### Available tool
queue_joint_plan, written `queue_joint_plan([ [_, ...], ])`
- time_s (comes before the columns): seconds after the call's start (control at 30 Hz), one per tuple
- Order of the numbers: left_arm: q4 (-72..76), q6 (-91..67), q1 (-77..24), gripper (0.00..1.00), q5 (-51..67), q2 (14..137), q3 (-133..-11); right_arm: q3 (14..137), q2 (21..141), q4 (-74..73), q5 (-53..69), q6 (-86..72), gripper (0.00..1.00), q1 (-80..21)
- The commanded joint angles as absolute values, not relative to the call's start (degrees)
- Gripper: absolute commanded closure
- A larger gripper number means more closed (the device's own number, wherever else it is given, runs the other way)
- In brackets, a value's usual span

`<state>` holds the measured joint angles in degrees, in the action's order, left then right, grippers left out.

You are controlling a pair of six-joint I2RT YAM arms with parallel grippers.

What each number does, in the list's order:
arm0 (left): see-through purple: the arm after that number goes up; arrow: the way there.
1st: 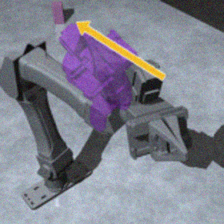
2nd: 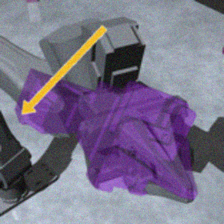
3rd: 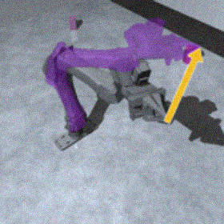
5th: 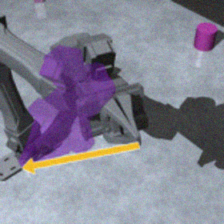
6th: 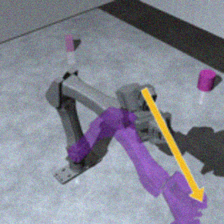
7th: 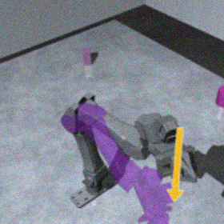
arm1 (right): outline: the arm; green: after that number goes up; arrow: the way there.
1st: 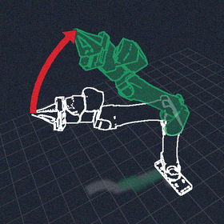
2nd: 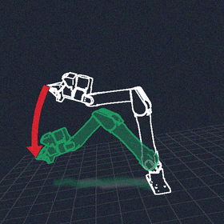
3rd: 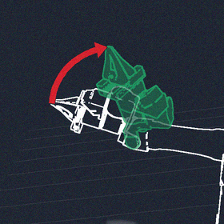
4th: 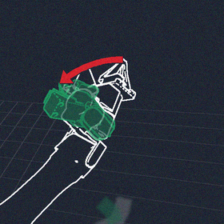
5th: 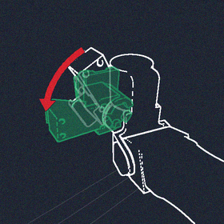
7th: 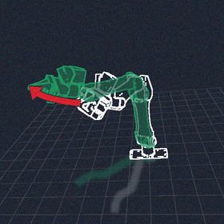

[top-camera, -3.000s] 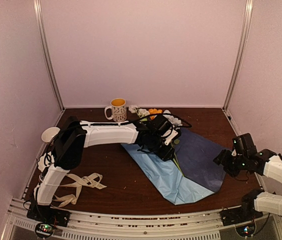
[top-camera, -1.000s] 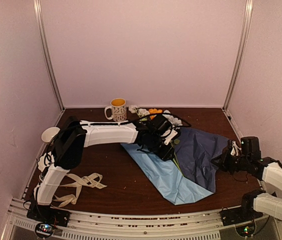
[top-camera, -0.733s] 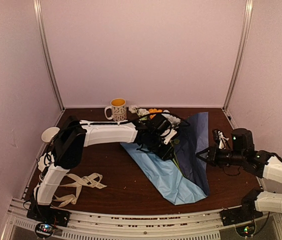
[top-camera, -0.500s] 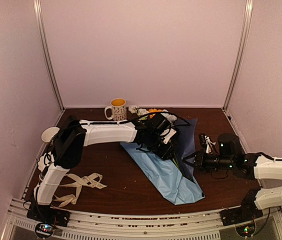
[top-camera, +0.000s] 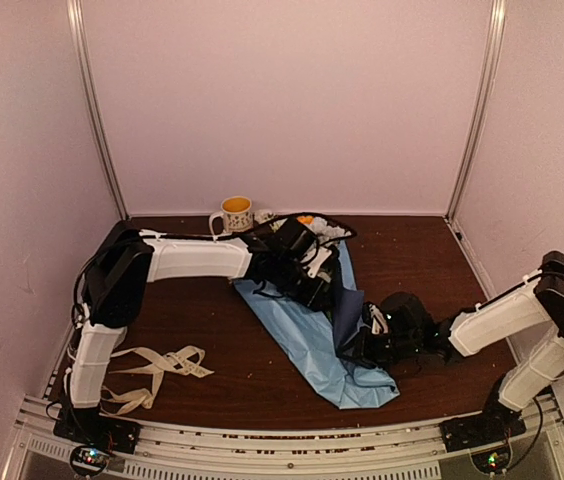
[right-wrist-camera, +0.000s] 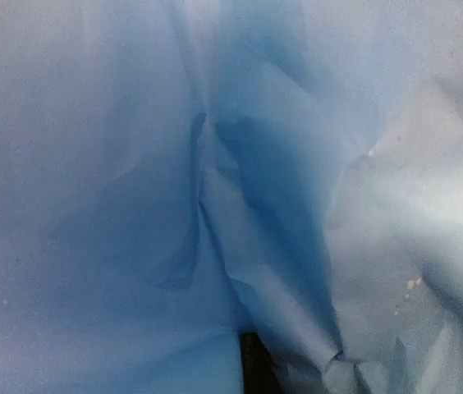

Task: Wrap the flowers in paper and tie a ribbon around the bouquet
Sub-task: Fold the two-thirds-folded wrapping paper at the center of the board.

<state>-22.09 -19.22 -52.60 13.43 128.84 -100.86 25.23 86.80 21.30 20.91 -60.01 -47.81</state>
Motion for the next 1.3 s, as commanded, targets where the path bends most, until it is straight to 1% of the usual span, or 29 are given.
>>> queue_joint_plan([
  [0.0, -21.28, -18.57, -51.11, 0.46, 14.94, 124.77, -100.23, 25.05, 92.5, 24.95, 20.78, -61.79, 1.0, -48.52],
  [0.13, -23.84, -17.19, -50.14, 0.45, 14.96, 122.15, -100.18, 25.76, 94.46, 24.31, 20.71, -61.73, 1.0, -48.54],
  [0.2, -25.25, -16.47, -49.44, 0.44, 14.96, 119.08, -98.19, 26.29, 94.33, 22.01, 20.1, -61.36, 1.0, -48.52],
  [0.33, -23.36, -15.95, -47.58, 0.43, 12.66, 109.86, -87.78, 27.11, 93.0, 17.51, 18.26, -59.81, 1.0, -48.52],
  [0.47, -21.95, -16.04, -44.92, 0.43, 10.26, 105.62, -80.74, 27.75, 92.11, 16.38, 18.01, -59.34, 1.0, -48.65],
  [0.57, -21.39, -16.02, -44.03, 0.43, 9.74, 107.59, -79.91, 29.85, 91.52, 13.56, 17.68, -57.7, 1.0, -48.97],
  [0.7, -19.87, -14.92, -44.03, 0.44, 9.62, 113.06, -82.77, 35.03, 89.31, 5.33, 16.05, -54.27, 1.0, -50.12],
  [0.8, -19.64, -14.88, -44.03, 0.44, 7.63, 116.02, -84.56, 39.49, 86.64, 1.14, 15.34, -52.87, 1.0, -50.74],
  [0.97, -18.74, -14.9, -44.06, 0.44, 8.22, 118.96, -85.58, 48.16, 84.09, -5.95, 11.99, -50.13, 1.0, -52.69],
  [1.1, -17.82, -15.54, -44.06, 0.44, 8.86, 120.32, -85.35, 54.09, 86.77, -7.05, 11.62, -48.52, 1.0, -54.08],
  [1.27, -17.56, -15.73, -44.04, 0.44, 9.99, 121.67, -85.75, 57.73, 94.11, -3.97, 14.94, -48.95, 1.0, -55.27],
])
